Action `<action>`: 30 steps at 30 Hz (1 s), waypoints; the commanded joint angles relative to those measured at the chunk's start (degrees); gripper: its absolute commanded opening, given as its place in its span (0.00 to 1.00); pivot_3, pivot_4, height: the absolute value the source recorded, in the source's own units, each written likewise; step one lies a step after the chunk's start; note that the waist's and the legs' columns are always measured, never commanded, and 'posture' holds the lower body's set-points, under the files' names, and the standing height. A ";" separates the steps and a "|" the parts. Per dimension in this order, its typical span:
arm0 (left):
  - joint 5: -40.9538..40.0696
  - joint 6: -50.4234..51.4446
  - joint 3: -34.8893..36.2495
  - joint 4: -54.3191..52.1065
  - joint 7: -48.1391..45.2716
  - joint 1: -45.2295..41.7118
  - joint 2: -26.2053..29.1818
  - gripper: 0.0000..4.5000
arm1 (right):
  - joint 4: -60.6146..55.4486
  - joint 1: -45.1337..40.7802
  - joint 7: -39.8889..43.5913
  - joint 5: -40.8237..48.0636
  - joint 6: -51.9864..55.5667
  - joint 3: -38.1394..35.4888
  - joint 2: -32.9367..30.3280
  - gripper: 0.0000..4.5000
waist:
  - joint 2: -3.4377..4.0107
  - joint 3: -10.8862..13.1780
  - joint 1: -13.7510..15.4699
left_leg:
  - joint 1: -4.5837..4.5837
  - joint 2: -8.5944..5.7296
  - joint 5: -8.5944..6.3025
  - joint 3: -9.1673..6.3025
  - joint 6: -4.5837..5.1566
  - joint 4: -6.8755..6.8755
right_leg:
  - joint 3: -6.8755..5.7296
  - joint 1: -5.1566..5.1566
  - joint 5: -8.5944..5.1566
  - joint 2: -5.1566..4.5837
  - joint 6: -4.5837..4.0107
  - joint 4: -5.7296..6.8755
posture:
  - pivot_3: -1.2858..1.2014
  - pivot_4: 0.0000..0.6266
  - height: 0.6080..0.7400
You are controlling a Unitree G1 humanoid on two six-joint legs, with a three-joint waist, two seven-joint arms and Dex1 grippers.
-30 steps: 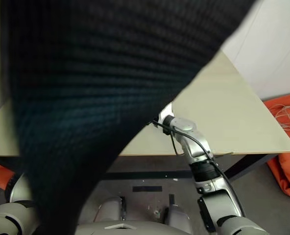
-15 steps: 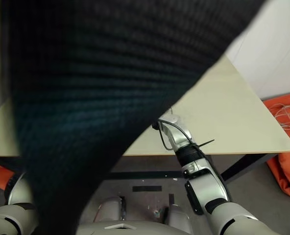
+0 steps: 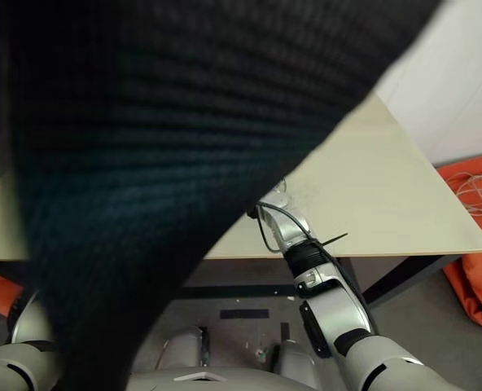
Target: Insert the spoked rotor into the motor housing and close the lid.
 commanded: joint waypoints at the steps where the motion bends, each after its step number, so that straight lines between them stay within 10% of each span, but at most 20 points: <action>1: -0.87 0.04 0.86 -2.83 0.35 -0.32 0.89 1.00 | -0.10 -1.29 0.14 -0.27 -1.73 -0.27 0.55 0.13 | 0.00 0.00 0.01 | 0.00 0.00 0.01 0.00 -0.01 0.00 | 0.00 0.00 0.00 0.00 0.00 0.00 | 0.52 0.00 1.00; 30: -0.77 0.59 0.86 -3.90 0.53 0.10 1.15 1.00 | 5.06 -2.27 -0.17 -1.76 -5.14 -1.30 1.09 0.13 | 0.00 0.00 -0.09 | 0.01 0.01 -0.04 0.00 0.06 -0.01 | 0.00 -0.01 0.00 0.01 0.00 0.04 | 0.52 0.00 1.00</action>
